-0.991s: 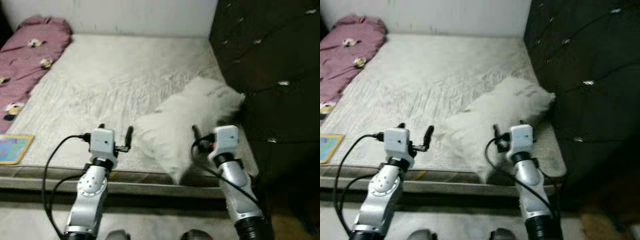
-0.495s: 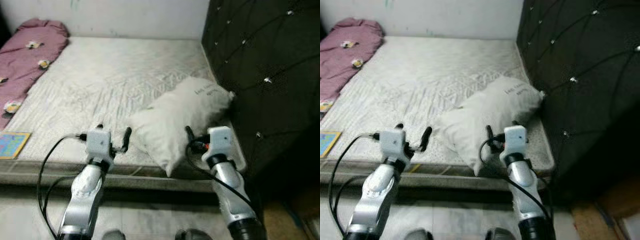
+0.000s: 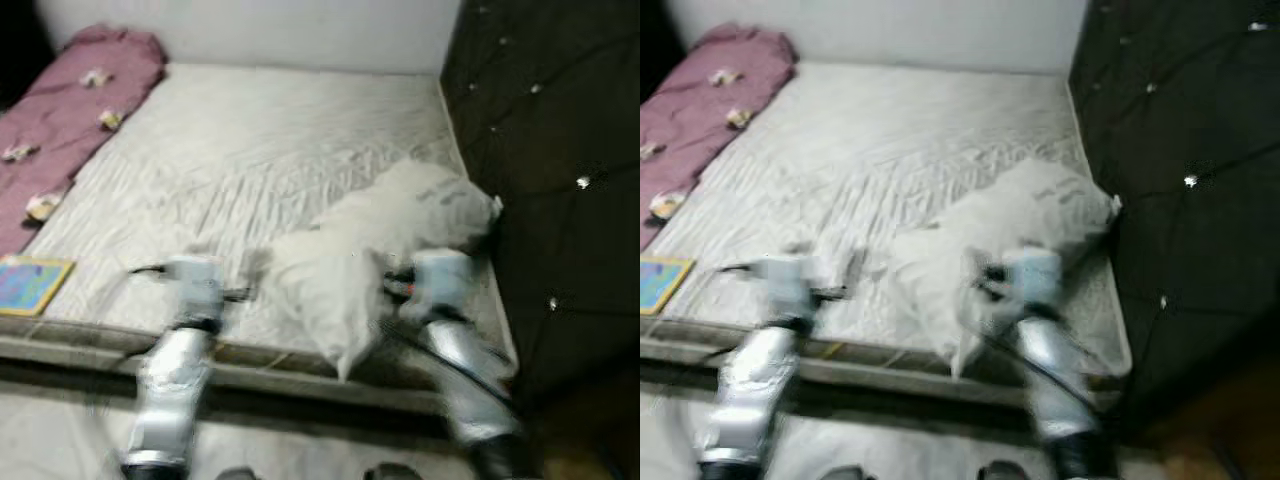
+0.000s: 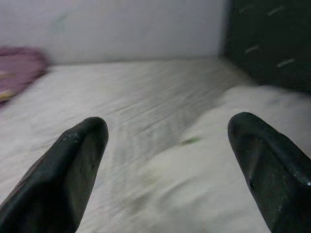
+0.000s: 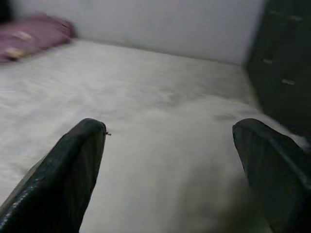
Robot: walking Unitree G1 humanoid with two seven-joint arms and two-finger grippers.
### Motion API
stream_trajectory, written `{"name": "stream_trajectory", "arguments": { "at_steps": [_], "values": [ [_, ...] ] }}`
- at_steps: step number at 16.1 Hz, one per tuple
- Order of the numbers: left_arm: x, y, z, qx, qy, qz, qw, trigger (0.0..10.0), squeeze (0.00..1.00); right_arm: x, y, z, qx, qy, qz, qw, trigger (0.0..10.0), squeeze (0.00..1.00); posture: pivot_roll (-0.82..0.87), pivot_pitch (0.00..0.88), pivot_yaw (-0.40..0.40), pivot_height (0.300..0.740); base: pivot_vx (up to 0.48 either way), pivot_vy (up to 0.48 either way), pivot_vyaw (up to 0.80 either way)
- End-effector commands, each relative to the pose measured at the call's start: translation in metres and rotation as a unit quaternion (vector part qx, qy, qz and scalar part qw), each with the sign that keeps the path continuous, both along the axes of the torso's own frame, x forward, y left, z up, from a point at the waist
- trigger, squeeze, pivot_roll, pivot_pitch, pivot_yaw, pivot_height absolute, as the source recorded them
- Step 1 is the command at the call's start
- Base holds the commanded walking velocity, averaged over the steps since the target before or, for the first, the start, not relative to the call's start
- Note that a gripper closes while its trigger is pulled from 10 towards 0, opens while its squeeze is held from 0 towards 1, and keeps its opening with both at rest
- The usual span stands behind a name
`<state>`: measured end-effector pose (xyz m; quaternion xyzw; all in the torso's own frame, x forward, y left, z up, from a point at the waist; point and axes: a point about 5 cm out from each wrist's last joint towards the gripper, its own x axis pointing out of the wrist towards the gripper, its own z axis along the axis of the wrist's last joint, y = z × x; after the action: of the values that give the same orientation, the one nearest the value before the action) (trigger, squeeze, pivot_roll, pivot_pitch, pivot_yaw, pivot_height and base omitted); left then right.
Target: Clean up the room
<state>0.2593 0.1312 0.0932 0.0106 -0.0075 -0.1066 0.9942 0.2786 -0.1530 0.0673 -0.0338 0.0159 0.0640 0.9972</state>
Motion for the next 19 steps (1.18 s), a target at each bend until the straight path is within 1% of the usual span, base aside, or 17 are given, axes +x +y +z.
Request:
{"name": "stream_trajectory", "arguments": {
  "at_steps": [1,3,9,12,14,16,18,19],
  "values": [
    [-0.0006,0.0157,-0.0021,0.016,0.005,0.017,1.000,10.0,0.00,0.0062,0.0160,0.0098,0.016,-0.018,0.018,1.000,10.0,0.00,0.01,0.024,0.000,0.740,0.307,0.000,0.00],
    [-0.0002,0.0152,-0.0022,0.016,0.005,0.017,1.000,10.0,0.00,0.0066,0.0157,0.0096,0.017,-0.017,0.017,1.000,10.0,0.00,0.01,0.023,-0.001,0.740,0.302,0.000,0.00],
    [-0.0004,0.0115,-0.0098,0.025,0.025,0.020,0.999,10.0,0.00,0.0071,0.0128,0.0085,0.018,-0.016,0.011,1.000,10.0,0.00,0.00,0.010,-0.004,0.740,0.000,0.000,-0.80],
    [0.0031,0.0105,-0.0079,0.032,0.018,0.027,0.999,10.0,0.00,0.0067,0.0135,0.0089,0.017,-0.018,0.014,1.000,10.0,0.00,0.00,0.011,-0.003,0.740,0.000,0.000,0.00],
    [0.0032,0.0135,-0.0110,0.038,0.026,0.048,0.998,10.0,0.00,0.0068,0.0132,0.0091,0.019,-0.019,0.014,1.000,10.0,0.00,0.00,0.010,-0.003,0.740,0.000,0.000,0.00],
    [0.0028,0.0153,-0.0116,0.034,0.028,0.061,0.997,10.0,0.00,0.0066,0.0134,0.0095,0.020,-0.018,0.015,1.000,10.0,0.00,0.00,0.011,-0.004,0.740,0.000,0.000,0.00],
    [0.0027,0.0152,-0.0116,0.035,0.028,0.062,0.997,10.0,0.00,0.0070,0.0145,0.0092,0.024,-0.016,0.018,0.999,10.0,0.00,0.00,0.011,-0.004,0.740,0.000,0.000,0.00],
    [0.0027,0.0153,-0.0112,0.036,0.027,0.063,0.997,10.0,0.00,0.0072,0.0167,0.0096,0.012,-0.017,0.026,0.999,10.0,0.00,0.00,0.014,-0.006,0.740,0.000,0.000,0.00]
  ]
}}
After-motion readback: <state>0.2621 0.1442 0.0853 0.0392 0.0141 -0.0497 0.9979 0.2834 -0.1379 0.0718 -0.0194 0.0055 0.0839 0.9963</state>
